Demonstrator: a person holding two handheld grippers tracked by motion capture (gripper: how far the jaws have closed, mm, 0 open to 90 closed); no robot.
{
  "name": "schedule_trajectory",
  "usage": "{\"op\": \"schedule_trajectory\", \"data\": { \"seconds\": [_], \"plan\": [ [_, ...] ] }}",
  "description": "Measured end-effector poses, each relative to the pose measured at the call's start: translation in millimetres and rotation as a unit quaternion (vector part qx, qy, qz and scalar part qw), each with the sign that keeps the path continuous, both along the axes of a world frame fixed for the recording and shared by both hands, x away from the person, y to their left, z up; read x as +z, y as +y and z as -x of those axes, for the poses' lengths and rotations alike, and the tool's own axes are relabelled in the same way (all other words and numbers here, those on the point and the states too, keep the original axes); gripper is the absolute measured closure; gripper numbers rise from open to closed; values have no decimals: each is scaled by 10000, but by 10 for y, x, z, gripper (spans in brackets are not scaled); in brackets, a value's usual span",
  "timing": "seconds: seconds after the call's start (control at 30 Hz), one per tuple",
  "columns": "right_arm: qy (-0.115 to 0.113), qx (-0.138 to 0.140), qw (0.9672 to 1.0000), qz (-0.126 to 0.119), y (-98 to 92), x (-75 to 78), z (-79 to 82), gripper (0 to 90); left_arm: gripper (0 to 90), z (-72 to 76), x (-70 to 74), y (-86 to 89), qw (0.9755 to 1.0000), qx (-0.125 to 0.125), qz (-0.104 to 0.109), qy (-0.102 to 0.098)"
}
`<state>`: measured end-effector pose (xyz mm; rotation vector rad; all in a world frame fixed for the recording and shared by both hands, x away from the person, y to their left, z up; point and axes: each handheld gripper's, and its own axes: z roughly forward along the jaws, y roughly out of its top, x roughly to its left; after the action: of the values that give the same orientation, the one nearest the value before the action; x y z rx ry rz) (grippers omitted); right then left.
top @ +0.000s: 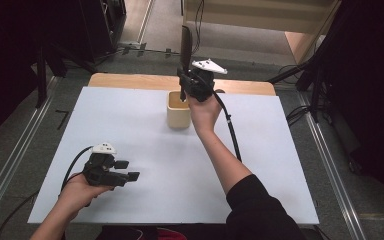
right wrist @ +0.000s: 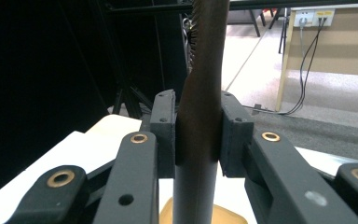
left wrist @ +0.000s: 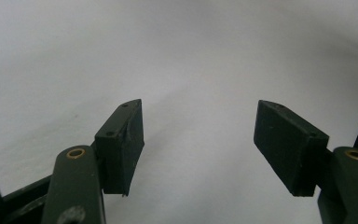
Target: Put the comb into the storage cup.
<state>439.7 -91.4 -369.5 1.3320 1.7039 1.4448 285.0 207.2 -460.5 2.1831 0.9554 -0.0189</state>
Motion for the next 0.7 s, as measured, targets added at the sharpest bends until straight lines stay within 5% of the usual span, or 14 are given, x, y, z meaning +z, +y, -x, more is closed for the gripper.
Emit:
{"op": "schedule_trajectory", "data": {
  "seconds": [0.2, 0.7],
  "plan": [
    [196, 14, 9998, -35, 22, -98, -74, 695, 343, -13, -3, 10, 10000, 9, 61, 12],
    [241, 7, 9995, 208, 113, -253, -139, 695, 343, -15, 0, 10, 10000, -13, 39, -9]
  ]
}}
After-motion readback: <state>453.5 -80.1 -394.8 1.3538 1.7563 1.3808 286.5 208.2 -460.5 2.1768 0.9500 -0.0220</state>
